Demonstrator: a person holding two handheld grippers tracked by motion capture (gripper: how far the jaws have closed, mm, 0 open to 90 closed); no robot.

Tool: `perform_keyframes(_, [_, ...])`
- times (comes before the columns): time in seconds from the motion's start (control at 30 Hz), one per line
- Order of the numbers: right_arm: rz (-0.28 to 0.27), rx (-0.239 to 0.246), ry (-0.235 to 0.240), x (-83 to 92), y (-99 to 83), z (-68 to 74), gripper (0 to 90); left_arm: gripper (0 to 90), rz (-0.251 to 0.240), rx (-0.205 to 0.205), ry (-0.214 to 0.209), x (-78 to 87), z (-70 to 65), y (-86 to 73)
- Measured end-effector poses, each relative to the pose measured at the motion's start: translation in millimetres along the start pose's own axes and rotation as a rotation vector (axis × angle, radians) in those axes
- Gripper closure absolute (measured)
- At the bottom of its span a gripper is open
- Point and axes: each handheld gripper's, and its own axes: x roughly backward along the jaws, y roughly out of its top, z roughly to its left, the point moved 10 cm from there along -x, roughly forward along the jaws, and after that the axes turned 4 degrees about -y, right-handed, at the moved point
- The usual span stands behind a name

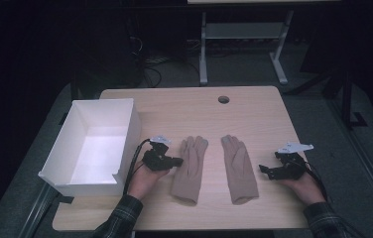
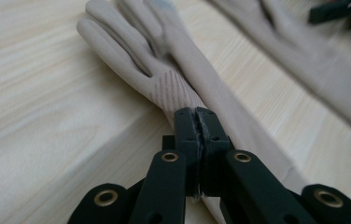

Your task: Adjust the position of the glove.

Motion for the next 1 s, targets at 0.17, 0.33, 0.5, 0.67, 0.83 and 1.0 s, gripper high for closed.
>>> perform_keyframes(0.17, [-0.001, 0.005, 0.005, 0.8, -0.2, 1.1, 15.1, 88.5, -0.032, 0.002, -0.027, 1.7, -4.0, 7.1])
perform_keyframes(0.33, [-0.017, 0.034, -0.001, 5.9, 2.8, 6.3, 37.8, 88.6, -0.059, -0.005, -0.051, 4.9, -10.6, 15.5])
perform_keyframes(0.5, [-0.046, 0.040, 0.041, 12.9, 10.7, 15.1, 76.6, 88.7, -0.085, -0.007, -0.080, 8.6, -16.7, 22.3])
perform_keyframes(0.67, [-0.035, 0.031, 0.154, 14.1, 13.8, 29.7, 90.0, 88.6, -0.098, -0.012, -0.091, 11.7, -19.0, 26.5])
perform_keyframes(0.83, [-0.007, 0.065, 0.214, 9.2, 10.2, 42.4, 89.9, 88.7, -0.104, -0.011, -0.096, 12.7, -18.7, 27.6])
perform_keyframes(1.0, [-0.003, 0.074, 0.242, 2.4, 17.5, 56.0, 89.9, 88.6, -0.107, -0.008, -0.098, 14.3, -18.0, 28.9])
